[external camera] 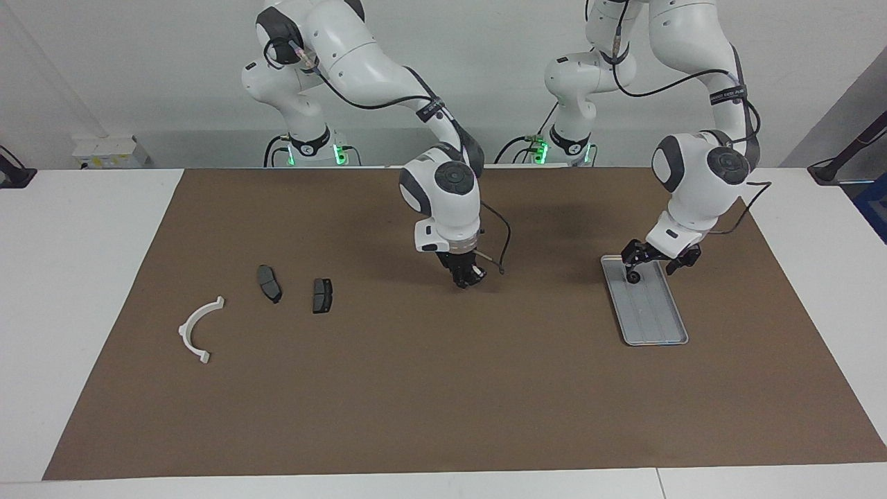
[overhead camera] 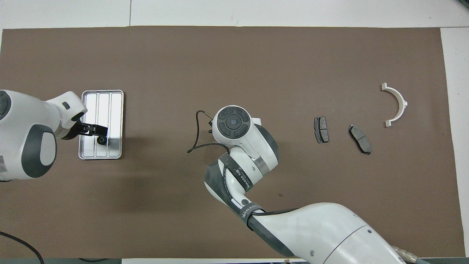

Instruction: Pick bearing gear from pile to tray

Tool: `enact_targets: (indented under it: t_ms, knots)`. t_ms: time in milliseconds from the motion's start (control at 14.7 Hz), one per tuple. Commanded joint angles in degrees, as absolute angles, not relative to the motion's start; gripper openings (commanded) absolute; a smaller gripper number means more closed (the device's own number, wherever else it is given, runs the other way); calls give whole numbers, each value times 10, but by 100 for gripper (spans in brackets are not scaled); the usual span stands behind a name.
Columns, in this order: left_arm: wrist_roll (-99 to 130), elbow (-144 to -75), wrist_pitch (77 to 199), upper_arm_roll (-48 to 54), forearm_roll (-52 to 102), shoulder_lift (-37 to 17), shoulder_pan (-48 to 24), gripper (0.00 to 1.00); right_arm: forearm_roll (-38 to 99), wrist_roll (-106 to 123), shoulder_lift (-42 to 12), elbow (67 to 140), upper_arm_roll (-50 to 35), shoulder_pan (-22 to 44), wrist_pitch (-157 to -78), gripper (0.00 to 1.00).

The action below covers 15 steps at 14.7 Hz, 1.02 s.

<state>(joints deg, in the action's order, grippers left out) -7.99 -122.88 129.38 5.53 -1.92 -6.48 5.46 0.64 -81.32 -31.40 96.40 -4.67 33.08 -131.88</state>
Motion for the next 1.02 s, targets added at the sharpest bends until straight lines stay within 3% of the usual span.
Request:
enact_targets:
  t_ms: [0,204,272,340,408,749,953]
  knots:
    - [-75,-1236,1295,51,-14,-60,47,98,-6,-827,-319,962,-45,331,-1332,0]
    - [-66,-1249,1324,52,-14,-62,45,98,-6,-827,-320,962,-45,331,-1332,0]
    - [-64,-1250,1326,52,-14,-62,45,98,-5,-828,-320,962,-45,330,-1331,6]
    - [-64,-1250,1327,52,-14,-62,40,98,-5,-829,-320,962,-44,330,-1330,58]
    - [-61,-1251,1327,52,-14,-62,40,98,-5,-830,-319,961,-43,329,-1324,100]
    - [-8,-1258,1359,52,-14,-71,16,98,-29,-823,-315,916,-38,313,-1256,100]
    - [87,-1255,1359,52,-14,-71,-34,98,-25,-775,-302,862,-42,262,-1190,100]
